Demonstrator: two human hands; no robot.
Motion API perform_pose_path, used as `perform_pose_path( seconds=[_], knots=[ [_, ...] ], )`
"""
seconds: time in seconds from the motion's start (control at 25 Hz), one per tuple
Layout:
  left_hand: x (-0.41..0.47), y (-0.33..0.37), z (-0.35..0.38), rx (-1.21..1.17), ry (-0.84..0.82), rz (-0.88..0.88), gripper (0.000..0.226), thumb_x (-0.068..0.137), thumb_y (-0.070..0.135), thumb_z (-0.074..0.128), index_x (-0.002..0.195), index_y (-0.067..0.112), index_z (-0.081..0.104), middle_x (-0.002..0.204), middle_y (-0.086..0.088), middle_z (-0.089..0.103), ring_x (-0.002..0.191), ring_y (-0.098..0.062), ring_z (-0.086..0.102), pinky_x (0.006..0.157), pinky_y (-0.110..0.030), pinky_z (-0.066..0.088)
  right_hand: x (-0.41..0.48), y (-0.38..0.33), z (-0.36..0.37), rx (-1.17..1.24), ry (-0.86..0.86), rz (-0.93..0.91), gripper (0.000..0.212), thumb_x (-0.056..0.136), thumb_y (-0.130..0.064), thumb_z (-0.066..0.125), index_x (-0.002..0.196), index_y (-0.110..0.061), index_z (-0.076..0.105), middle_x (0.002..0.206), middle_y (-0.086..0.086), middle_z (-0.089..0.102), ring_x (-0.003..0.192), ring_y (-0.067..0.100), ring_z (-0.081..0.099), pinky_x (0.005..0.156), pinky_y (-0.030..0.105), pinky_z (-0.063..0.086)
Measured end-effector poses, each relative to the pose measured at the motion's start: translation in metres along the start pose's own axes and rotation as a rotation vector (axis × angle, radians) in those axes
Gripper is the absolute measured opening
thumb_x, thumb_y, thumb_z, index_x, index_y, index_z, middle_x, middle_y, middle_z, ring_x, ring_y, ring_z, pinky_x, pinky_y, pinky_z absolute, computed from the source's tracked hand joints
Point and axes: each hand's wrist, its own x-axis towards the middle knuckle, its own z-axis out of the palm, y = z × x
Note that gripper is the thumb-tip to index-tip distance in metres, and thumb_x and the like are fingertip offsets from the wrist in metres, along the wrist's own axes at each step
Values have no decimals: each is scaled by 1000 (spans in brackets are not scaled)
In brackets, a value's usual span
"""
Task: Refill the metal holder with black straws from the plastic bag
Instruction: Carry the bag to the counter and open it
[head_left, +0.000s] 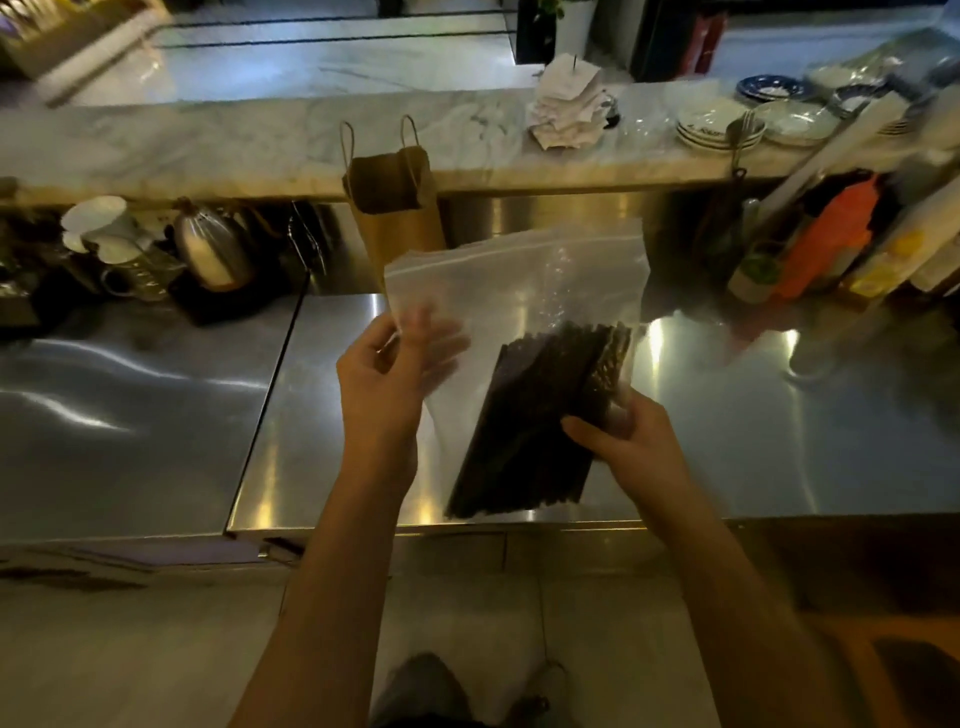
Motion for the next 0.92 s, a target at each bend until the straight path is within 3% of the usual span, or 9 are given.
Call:
perform_pose_path(
  seconds=[0.24,0.4,0.52,0.76,0.92],
  knots=[
    [47,-16,39,-20,39,71,30,93,35,52,105,11,65,103,-10,71,95,-28,70,84,-39,56,65,7,-33,-7,-99,44,29,84,-10,70,102,-31,63,100,-14,73,97,-3,67,73,13,53],
    [91,-25,53,5,-26,90,22,100,24,49,98,11,66,93,-4,72,89,-23,70,77,-33,55,97,4,-49,-59,-104,85,25,83,-11,70,103,-26,64,102,-7,73,98,4,69,85,25,57],
    [113,-33,66,40,-107,24,25,99,23,48,100,4,64,87,2,74,82,-15,71,69,-25,56,114,-6,-65,-45,-91,67,35,79,-19,70,113,-21,62,108,-1,72,107,13,67,92,33,55],
    [143,-47,102,71,-181,-75,20,95,24,52,97,10,65,79,5,73,75,-13,71,64,-26,58,157,-55,-111,5,6,-155,25,90,-13,57,114,-20,57,107,-3,72,102,17,69,82,27,57],
    [145,-48,132,100,-118,-34,20,97,17,50,104,4,63,80,6,73,74,-13,71,61,-25,57,189,-76,-145,-75,-130,-200,22,83,-21,58,106,-21,61,95,-3,74,86,17,73,73,23,57]
  ],
)
